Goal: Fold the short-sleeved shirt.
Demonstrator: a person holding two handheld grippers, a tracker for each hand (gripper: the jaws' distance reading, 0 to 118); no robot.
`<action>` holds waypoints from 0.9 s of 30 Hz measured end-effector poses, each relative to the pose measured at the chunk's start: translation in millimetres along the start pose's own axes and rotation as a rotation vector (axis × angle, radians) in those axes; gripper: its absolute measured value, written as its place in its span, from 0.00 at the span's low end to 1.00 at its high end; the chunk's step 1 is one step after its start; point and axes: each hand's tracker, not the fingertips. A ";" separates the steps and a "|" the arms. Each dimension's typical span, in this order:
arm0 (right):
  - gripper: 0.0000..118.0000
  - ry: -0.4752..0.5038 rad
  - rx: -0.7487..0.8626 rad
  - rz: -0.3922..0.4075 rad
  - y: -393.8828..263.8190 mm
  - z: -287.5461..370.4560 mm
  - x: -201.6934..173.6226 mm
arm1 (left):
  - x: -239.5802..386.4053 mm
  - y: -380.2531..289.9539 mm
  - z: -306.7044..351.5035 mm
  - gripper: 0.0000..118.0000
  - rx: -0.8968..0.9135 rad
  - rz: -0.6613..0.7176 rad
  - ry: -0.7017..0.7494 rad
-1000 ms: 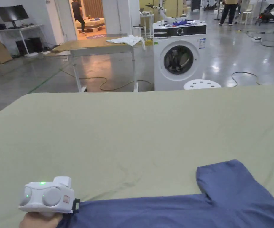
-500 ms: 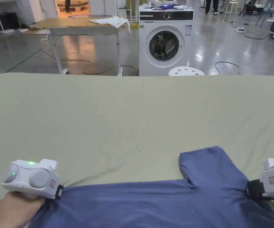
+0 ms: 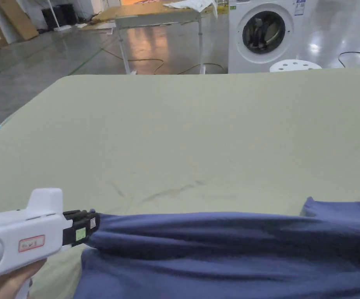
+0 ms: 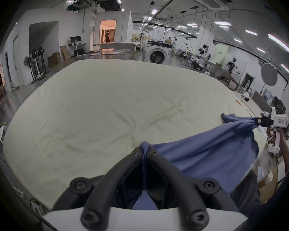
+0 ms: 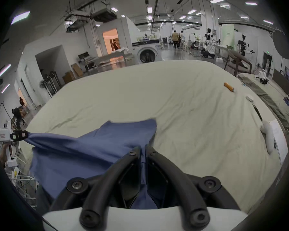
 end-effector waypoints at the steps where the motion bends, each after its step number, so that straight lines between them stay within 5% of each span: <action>1: 0.02 0.006 -0.005 -0.005 -13.1 15.7 -2.4 | -1.1 -17.0 13.4 0.00 0.001 0.012 0.002; 14: 0.02 -0.077 -0.023 -0.100 -121.1 60.0 -17.6 | -9.1 -127.1 20.5 0.00 -0.068 0.133 0.010; 15: 0.03 -0.075 -0.024 -0.100 -123.7 59.3 -18.3 | -10.6 -128.4 18.9 0.09 -0.075 0.129 0.012; 16: 0.10 -0.075 -0.028 -0.090 -125.3 58.4 -18.9 | -10.2 -130.0 19.3 0.18 -0.078 0.118 0.024; 17: 0.27 -0.094 -0.025 -0.070 -126.4 58.5 -20.2 | -7.7 -132.1 21.6 0.32 -0.050 0.082 0.063; 18: 0.56 -0.118 -0.005 -0.053 -126.9 59.4 -22.3 | -5.4 -132.9 26.1 0.53 -0.004 0.049 0.084; 19: 0.67 -0.111 0.019 -0.073 -126.0 62.8 -24.1 | -2.2 -132.0 34.3 0.62 0.063 0.026 0.083; 23: 0.66 0.044 0.168 -0.223 -106.7 91.7 -32.6 | 22.0 -107.1 89.7 0.65 0.326 0.014 0.071; 27: 0.66 0.053 0.369 -0.097 -74.2 126.1 -64.8 | 64.6 -84.4 140.8 0.65 0.542 -0.025 0.142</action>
